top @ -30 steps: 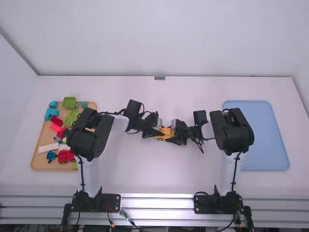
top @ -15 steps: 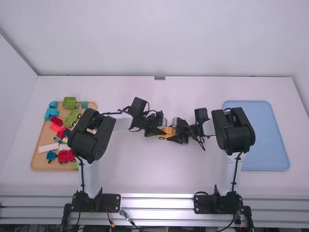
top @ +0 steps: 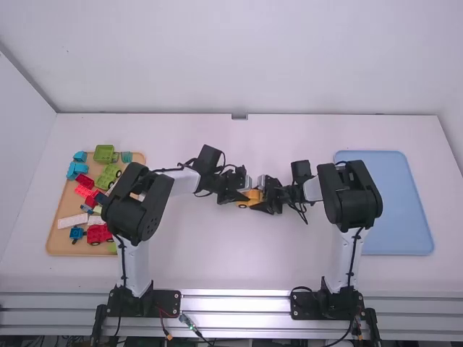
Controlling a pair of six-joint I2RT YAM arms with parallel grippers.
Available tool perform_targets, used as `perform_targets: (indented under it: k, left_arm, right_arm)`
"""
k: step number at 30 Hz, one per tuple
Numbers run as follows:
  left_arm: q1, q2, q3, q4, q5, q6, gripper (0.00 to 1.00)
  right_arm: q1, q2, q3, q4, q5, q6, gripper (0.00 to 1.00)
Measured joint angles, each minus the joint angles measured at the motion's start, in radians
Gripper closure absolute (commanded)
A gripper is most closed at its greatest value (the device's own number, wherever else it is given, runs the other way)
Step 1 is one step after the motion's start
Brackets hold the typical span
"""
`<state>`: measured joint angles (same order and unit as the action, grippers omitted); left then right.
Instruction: Assemble lego blocks to make yellow taxi
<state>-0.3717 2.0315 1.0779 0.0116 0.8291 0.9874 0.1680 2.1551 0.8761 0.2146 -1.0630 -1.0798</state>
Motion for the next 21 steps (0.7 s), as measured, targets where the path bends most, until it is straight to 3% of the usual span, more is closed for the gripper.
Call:
perform_targets:
  k: [21]
  left_arm:
    - [-0.001,-0.002,-0.001,0.002,-0.003,0.000,0.70]
  right_arm:
    - [0.000,0.000,0.002,0.000,0.003,0.000,0.56]
